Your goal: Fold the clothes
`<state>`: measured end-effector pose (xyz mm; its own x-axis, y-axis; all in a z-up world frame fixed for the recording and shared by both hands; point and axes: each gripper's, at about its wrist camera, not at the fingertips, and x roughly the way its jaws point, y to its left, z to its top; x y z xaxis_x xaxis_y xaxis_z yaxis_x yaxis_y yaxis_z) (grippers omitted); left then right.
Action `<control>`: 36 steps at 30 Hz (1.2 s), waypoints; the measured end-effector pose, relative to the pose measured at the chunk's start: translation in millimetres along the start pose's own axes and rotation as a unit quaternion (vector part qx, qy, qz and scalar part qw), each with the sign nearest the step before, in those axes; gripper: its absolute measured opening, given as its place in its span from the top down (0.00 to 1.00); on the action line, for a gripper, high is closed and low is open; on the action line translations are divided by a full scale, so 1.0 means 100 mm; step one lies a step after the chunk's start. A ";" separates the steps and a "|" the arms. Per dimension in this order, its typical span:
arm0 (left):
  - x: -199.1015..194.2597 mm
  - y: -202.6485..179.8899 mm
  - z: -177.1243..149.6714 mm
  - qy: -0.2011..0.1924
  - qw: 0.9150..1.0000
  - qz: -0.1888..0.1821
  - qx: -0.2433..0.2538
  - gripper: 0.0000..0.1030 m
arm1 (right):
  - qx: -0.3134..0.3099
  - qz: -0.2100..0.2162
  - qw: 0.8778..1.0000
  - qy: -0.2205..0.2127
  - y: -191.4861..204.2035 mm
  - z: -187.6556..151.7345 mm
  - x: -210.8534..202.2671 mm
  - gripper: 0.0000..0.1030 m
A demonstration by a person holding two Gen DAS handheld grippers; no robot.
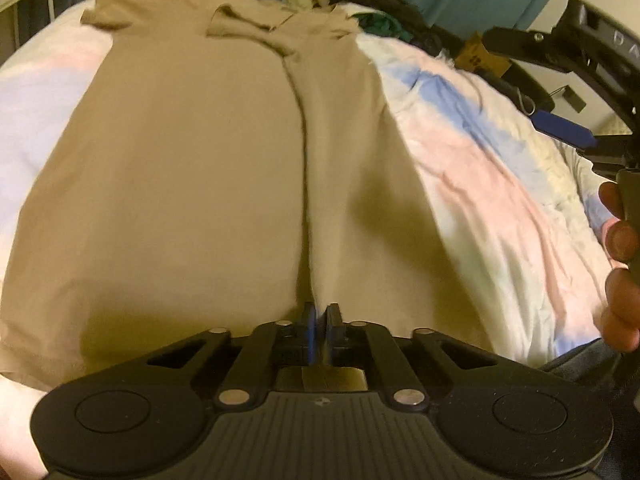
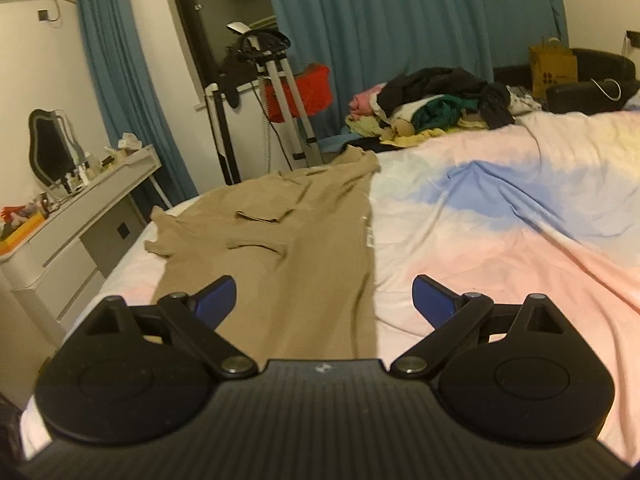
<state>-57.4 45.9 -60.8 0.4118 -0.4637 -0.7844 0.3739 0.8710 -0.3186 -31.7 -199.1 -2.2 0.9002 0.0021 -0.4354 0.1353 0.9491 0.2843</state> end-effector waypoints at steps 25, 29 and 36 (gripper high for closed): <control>0.23 -0.14 1.52 -0.185 0.977 0.085 0.058 0.00 | -0.082 0.053 0.995 0.035 0.22 0.57 1.63 0.76; 0.39 0.12 1.51 -0.183 0.975 0.095 0.077 0.00 | -0.116 0.044 0.990 0.061 0.36 0.51 2.34 0.76; 0.72 0.58 1.76 -0.182 0.977 0.102 0.037 0.00 | -0.175 0.028 0.978 0.106 0.60 0.41 3.59 0.76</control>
<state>139.8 34.6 -42.2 0.7474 -0.3199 -0.5823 0.3065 0.9436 -0.1251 316.3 -154.0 -106.0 0.7909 0.0873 -0.6057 -0.0957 0.9952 0.0185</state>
